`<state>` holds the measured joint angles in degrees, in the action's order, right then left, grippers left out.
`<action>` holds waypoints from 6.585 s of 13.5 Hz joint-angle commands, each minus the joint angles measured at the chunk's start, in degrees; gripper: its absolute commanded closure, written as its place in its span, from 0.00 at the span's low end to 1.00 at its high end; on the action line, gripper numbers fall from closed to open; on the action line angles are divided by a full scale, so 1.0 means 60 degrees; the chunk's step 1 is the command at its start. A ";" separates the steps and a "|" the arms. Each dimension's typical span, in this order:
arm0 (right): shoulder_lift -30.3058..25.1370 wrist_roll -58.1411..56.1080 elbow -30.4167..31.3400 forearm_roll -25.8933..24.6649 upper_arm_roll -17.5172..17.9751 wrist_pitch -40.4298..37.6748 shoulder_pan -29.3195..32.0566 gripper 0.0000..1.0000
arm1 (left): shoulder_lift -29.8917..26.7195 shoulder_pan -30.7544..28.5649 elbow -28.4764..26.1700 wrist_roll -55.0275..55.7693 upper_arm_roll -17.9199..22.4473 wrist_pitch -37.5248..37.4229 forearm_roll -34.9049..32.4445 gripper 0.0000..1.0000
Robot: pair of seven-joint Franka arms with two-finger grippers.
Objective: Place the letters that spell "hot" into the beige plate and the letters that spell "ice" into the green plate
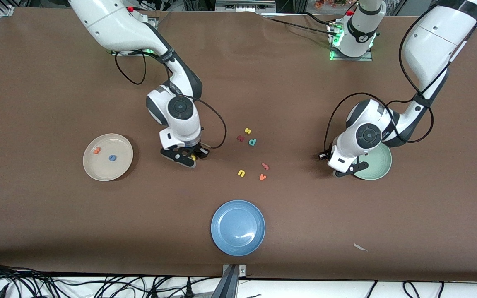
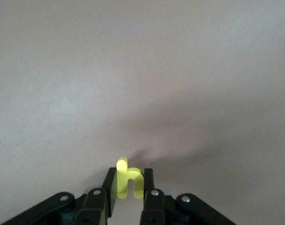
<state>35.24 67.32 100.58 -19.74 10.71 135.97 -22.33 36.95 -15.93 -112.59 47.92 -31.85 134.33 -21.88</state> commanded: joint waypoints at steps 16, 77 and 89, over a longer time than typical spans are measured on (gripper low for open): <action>-0.4585 -0.7412 0.4374 0.0419 0.0076 -0.0777 0.3736 0.36 | -0.0445 -0.1064 0.1613 -0.3179 -0.0419 -0.4414 0.0600 0.81; -0.4672 -1.1147 -0.2291 0.3466 -0.1917 -0.7471 0.3575 0.00 | -0.3856 0.2097 0.5703 -0.6873 0.4268 -0.8431 0.3441 0.01; -0.4628 -1.1323 -0.2350 0.3612 -0.1931 -0.7456 0.3604 0.00 | -0.4063 0.2201 0.5186 -0.6800 0.4620 -0.7578 0.3427 0.00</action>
<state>6.98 0.15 87.77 0.52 -0.79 91.69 -1.00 14.37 -2.70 -79.49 8.15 -4.49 87.81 -2.61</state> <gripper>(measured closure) 0.000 0.000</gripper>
